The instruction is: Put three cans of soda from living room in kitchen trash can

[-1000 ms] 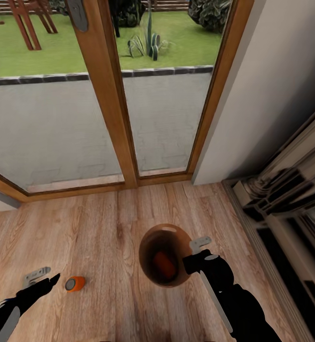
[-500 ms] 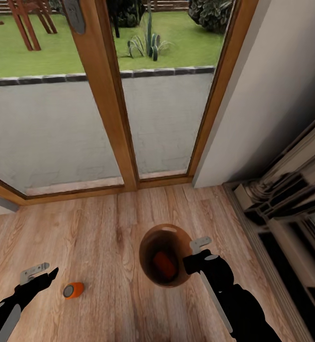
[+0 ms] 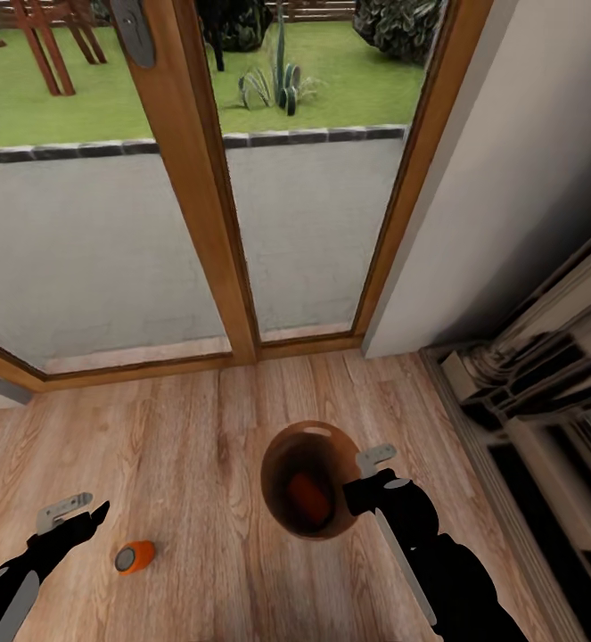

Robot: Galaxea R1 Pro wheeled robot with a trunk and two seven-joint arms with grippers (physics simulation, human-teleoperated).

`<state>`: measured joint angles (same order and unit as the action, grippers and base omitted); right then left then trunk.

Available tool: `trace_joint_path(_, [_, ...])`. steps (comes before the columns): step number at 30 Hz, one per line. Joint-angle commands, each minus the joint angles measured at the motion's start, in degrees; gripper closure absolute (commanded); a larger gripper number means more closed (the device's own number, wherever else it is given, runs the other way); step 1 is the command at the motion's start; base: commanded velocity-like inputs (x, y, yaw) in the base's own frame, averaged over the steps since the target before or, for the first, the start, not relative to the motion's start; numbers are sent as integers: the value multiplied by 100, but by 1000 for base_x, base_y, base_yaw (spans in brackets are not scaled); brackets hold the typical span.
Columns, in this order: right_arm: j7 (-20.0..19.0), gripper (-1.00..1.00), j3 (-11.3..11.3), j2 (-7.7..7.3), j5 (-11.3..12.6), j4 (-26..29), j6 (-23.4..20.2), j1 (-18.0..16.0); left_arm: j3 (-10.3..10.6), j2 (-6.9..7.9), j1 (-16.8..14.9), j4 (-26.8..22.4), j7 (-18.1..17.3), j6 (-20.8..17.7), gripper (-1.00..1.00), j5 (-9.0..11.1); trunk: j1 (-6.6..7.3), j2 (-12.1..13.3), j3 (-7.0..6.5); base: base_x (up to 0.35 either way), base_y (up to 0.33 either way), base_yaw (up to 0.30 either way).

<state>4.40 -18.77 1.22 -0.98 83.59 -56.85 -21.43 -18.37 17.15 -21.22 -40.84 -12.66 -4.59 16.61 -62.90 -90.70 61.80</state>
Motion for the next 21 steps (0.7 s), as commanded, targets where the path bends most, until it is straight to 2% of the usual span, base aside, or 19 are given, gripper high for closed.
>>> trace_joint_path(1, [0,100,-4,1,107,3,7,-1,0,0,1,0,0,1,-100,0,0,0,0,33,0,0])
trace_joint_path(15, [0,100,-4,1,108,0,7,-1,0,-1,0,-17,0,2,-100,-5,0,0,0,7,0,0])
trace_joint_path(21, [0,100,-4,1,107,1,7,-1,0,1,1,-18,-1,2,-100,-3,-131,-241,107,0,0,0])
